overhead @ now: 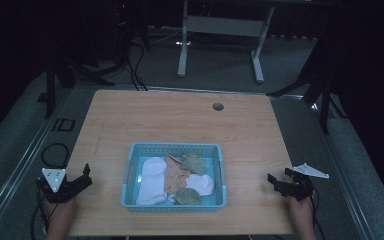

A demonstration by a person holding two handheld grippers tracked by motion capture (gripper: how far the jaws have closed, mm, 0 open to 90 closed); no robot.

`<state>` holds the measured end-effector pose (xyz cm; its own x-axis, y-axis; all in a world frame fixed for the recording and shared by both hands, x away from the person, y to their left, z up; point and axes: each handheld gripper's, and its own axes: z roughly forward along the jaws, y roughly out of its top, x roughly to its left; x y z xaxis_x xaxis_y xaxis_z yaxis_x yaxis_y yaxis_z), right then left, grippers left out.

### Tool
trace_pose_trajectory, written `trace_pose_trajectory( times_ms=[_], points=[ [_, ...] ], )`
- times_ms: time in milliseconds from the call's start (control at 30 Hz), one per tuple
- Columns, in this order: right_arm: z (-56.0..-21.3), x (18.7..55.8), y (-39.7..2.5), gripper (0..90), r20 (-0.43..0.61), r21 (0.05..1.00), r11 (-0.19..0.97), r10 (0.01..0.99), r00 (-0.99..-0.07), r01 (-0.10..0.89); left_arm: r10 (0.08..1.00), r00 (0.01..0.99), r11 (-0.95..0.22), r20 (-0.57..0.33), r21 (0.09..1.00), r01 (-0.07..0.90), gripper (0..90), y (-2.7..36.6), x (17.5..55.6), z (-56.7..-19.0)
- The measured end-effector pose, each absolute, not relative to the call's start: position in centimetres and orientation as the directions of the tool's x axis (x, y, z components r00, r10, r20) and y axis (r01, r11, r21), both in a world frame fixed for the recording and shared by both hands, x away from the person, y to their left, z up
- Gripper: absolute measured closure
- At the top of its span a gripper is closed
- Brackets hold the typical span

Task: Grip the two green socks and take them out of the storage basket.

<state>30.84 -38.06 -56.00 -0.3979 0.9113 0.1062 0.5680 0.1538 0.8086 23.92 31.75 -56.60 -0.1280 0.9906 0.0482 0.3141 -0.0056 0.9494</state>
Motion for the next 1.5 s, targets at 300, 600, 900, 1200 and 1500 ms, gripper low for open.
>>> trace_pose_trajectory(
  times_ms=[300, 600, 900, 1200, 1500],
  points=[
    [-56.1, 31.0, -38.4, 12.6, 0.148, 0.796, 0.152, 0.89, -0.432, 0.586, 0.991, -0.127, -0.008, 0.051, 0.949, 0.316, 0.4, 31.7, 23.9, -56.6],
    [-56.1, 30.9, -38.4, 11.7, 0.127, 0.786, 0.174, 0.894, -0.43, 0.593, 0.99, -0.128, -0.009, 0.052, 0.949, 0.314, 0.4, 31.7, 23.9, -56.6],
    [-56.0, 31.5, -38.5, 11.7, 0.13, 0.753, 0.26, 0.842, -0.524, 0.604, 0.99, -0.129, -0.009, 0.052, 0.95, 0.312, 0.4, 31.7, 23.9, -56.6],
    [-55.8, 31.9, -37.5, 12.1, 0.14, 0.73, 0.378, 0.733, -0.666, 0.569, 0.99, -0.13, -0.008, 0.051, 0.95, 0.313, 0.4, 31.7, 23.9, -56.6],
    [-54.9, 32.0, -36.2, 12.8, 0.155, 0.703, 0.444, 0.667, -0.729, 0.555, 0.99, -0.131, -0.008, 0.052, 0.95, 0.312, 0.4, 31.7, 23.9, -56.6]
  ],
)
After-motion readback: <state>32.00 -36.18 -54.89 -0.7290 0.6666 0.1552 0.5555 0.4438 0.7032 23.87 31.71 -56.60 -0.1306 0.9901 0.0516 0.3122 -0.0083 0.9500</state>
